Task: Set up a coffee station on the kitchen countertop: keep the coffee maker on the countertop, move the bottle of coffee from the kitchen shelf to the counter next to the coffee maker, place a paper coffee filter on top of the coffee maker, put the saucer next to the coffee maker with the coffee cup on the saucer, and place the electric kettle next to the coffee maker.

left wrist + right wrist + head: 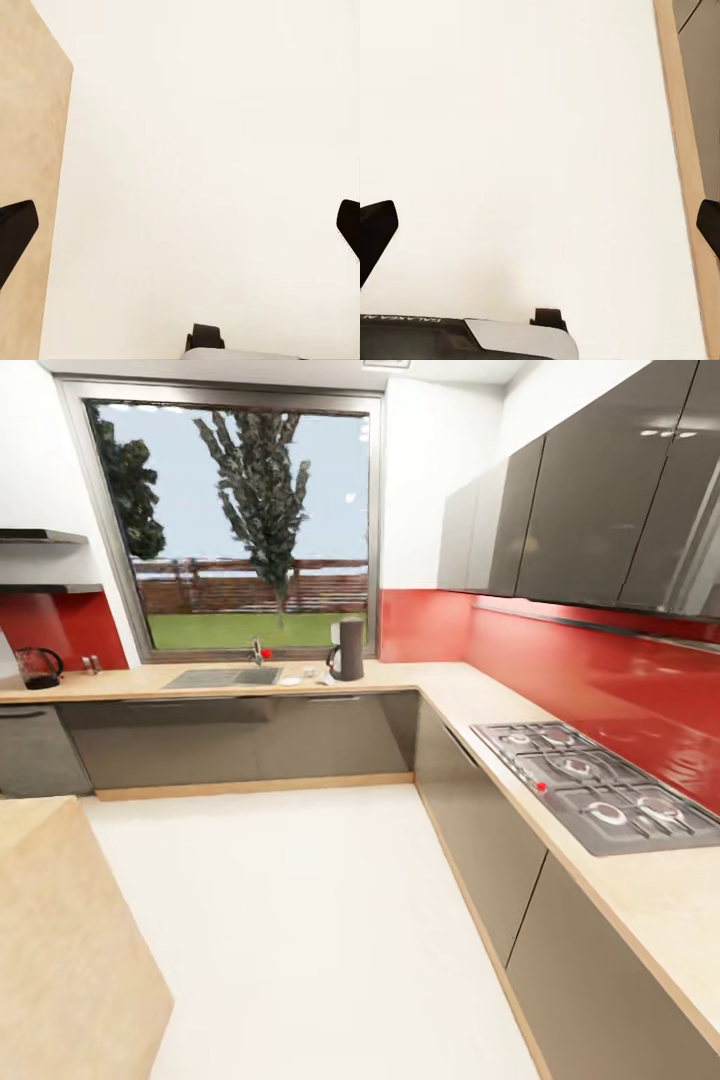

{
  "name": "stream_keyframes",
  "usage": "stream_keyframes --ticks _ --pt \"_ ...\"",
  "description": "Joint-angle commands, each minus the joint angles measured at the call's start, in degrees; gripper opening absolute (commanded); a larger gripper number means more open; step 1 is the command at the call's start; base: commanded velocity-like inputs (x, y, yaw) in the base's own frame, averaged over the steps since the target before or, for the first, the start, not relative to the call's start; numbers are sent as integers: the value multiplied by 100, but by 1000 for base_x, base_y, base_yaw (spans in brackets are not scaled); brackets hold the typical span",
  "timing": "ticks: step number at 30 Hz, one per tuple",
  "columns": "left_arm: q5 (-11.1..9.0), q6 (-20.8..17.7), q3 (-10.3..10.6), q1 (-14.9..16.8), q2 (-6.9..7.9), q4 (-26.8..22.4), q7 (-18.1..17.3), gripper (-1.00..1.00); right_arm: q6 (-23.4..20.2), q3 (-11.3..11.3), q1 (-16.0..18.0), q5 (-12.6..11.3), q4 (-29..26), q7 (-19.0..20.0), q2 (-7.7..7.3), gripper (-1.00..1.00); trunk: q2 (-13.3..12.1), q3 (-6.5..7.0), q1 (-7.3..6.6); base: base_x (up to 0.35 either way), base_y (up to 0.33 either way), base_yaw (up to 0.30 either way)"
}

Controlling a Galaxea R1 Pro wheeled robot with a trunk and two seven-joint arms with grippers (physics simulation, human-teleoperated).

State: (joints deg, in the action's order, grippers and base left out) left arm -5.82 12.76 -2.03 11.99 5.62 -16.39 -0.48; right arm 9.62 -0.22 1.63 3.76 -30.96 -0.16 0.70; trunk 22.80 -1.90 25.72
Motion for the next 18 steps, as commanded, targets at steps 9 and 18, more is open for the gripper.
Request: stream_keyframes --ticks 9,18 --pt "-61 16 7 5 1 4 -5 100 14 -4 4 44 2 -2 1 100 12 -13 7 338 0 0" --pt "-65 16 8 5 1 4 -5 100 14 -12 4 37 -6 -3 3 100 12 -13 7 338 0 54"
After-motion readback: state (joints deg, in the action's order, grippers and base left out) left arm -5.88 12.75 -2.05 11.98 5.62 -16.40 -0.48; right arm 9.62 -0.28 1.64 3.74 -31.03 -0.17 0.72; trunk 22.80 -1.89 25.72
